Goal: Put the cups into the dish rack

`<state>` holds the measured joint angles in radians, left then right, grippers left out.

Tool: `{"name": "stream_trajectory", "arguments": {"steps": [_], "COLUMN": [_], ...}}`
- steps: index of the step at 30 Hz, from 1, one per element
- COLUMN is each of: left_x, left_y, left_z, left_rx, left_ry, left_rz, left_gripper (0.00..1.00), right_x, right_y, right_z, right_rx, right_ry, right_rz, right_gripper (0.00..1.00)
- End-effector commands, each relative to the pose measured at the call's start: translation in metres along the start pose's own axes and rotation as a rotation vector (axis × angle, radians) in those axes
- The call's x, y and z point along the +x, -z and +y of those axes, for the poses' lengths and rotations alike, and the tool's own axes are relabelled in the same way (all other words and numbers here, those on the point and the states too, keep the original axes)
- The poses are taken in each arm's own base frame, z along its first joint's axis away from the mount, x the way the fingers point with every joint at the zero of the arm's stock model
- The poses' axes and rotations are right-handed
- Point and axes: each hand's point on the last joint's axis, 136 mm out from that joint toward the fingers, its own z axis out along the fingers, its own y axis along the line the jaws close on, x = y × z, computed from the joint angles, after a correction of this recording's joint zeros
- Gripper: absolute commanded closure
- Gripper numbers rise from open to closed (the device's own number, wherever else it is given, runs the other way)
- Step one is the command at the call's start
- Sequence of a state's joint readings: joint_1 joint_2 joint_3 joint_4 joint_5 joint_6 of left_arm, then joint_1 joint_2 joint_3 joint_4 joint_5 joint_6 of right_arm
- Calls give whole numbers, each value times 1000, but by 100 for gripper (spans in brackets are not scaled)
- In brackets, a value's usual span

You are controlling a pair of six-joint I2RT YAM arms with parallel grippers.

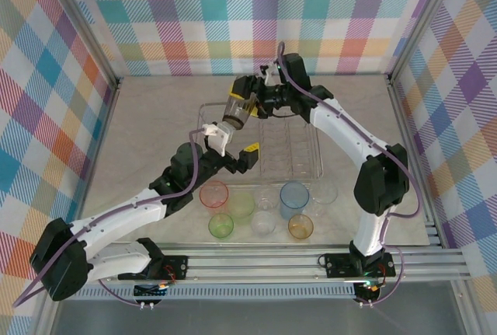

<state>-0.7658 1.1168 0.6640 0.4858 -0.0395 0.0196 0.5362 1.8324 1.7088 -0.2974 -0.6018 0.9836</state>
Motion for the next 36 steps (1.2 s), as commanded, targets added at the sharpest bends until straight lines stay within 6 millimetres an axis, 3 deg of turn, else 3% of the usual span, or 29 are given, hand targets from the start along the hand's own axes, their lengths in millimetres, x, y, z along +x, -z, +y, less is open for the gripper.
{"name": "stream_trajectory", "arguments": {"steps": [1,12,27,36], "left_x": [-34,-31,-46,-51], "left_y": [6,38,4,-4], "left_z": [16,42,14,11], "left_rx": [-103,-235,-79,-60], "left_ry": [19,96,154,210], "left_rz": [-173,-231,-241,-257], "left_gripper": [4,1,1,2], "right_x": [20,19,24,24], "right_y": [18,21,25,22], "right_z": [35,29,28,22], "right_rx": [-84,-85,-90,-84], "right_ry": [49,36,33,27], "right_rz": [46,40,43,45], "right_gripper": [57,57,57,57]}}
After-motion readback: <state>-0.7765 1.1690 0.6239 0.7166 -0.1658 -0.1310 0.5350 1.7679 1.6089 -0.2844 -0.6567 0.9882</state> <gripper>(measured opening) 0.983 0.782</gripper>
